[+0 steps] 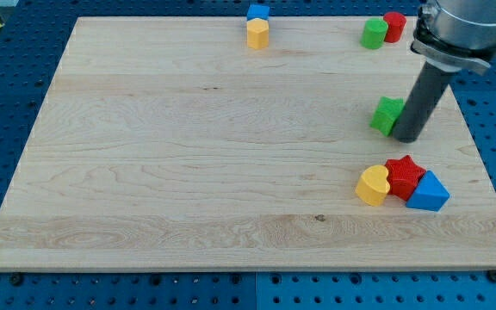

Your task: Slide green star to the green circle

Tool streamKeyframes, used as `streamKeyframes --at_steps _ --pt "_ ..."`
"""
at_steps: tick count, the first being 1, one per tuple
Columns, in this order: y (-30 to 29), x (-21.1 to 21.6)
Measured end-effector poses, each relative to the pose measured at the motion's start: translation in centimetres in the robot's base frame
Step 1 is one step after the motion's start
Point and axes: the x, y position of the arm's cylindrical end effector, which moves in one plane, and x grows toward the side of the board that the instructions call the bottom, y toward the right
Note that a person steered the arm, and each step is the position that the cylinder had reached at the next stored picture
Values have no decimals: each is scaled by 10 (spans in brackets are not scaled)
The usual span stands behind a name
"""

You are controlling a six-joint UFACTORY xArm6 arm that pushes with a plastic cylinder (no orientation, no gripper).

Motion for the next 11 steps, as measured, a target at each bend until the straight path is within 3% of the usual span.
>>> streamKeyframes --at_steps 2,3,4,9,11 --pt "-26 -40" --pt "-63 -20" --pt "-99 -29" --pt "22 -73" --pt "29 -107"
